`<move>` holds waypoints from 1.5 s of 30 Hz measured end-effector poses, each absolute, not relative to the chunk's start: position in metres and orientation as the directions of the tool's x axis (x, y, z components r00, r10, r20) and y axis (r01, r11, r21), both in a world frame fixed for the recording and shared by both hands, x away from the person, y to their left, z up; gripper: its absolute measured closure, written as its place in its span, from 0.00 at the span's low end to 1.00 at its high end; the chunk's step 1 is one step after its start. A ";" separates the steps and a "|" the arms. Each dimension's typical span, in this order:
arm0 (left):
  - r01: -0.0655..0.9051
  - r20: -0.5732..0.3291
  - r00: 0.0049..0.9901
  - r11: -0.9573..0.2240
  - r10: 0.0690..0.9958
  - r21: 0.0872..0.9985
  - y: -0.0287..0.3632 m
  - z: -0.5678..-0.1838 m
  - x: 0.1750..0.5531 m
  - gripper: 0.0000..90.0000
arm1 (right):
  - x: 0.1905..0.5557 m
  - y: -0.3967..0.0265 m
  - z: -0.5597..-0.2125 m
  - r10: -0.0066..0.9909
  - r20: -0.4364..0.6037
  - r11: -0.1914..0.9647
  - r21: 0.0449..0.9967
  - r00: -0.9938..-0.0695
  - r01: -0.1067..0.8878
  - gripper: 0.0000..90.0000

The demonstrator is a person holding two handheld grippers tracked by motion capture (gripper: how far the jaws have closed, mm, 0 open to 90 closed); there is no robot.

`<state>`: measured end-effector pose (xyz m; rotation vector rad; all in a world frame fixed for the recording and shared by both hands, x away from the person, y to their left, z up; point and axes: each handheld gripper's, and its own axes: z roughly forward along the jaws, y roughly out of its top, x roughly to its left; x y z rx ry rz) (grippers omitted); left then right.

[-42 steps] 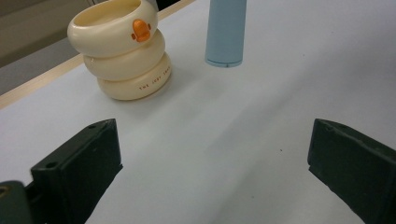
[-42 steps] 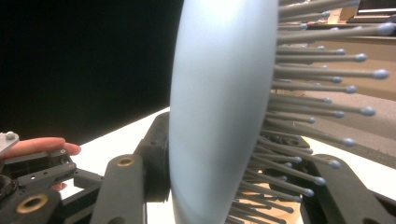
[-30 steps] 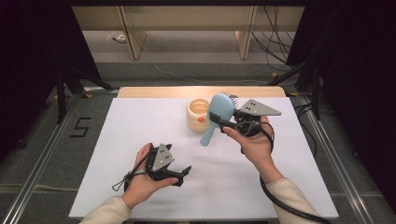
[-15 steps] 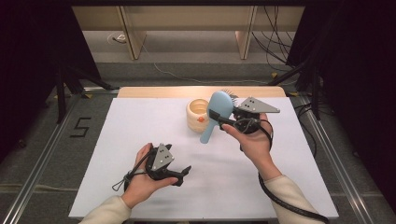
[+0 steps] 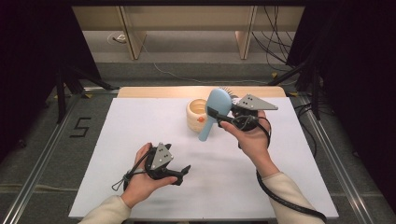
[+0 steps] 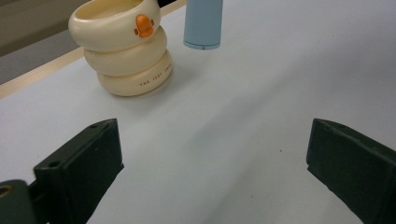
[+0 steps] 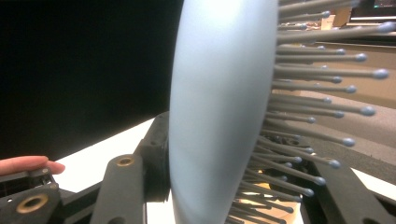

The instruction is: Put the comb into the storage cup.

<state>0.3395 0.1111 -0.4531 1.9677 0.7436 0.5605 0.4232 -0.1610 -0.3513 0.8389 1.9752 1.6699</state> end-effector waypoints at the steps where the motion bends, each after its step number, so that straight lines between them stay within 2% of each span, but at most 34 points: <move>1: 0.273 0.084 0.713 -0.387 0.696 0.881 0.111 -0.453 0.339 0.03 | 0.423 -0.161 -0.351 0.681 0.064 0.097 0.980 -0.730 0.176 0.57; 45: 0.275 0.086 0.712 -0.390 0.697 0.879 0.110 -0.455 0.340 0.04 | 0.435 -0.163 -0.340 0.700 0.073 0.062 0.985 -0.711 0.162 0.57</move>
